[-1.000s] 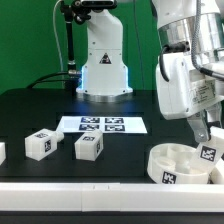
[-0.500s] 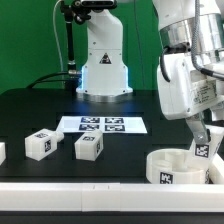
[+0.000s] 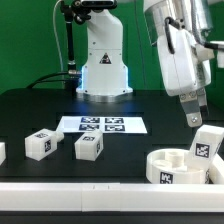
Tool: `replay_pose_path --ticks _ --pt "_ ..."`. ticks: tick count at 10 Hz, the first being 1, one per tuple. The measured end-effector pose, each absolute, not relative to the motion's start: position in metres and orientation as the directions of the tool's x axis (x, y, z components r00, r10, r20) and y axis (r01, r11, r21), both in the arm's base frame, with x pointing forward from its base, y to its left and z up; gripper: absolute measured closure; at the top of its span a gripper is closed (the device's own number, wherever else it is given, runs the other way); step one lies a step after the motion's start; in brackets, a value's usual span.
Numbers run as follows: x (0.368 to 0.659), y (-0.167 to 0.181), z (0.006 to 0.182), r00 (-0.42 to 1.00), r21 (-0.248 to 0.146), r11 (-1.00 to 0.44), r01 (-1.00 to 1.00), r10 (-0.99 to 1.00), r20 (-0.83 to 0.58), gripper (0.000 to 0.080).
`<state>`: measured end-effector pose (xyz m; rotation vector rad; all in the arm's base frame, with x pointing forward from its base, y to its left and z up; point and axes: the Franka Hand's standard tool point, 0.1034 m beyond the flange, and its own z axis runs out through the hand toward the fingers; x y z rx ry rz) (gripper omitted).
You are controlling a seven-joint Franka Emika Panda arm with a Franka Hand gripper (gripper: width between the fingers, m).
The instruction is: Assemble stool
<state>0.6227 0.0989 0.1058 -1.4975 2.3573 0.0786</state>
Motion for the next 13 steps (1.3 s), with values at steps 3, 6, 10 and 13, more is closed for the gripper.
replay_pose_path --ticks 3,6,10,13 --pt "0.621 0.100 0.101 -0.363 -0.136 0.418 -0.898 -0.880 -0.307 0.0150" --pt "0.611 0.070 0.083 -0.011 -0.154 0.048 -0.987 -0.972 -0.233 0.0150" --pt "0.618 0.023 0.079 0.071 -0.170 -0.036 -0.985 -0.976 -0.207 0.0150" --pt "0.616 0.020 0.077 0.145 -0.168 -0.113 -0.979 -0.970 -0.194 0.0150"
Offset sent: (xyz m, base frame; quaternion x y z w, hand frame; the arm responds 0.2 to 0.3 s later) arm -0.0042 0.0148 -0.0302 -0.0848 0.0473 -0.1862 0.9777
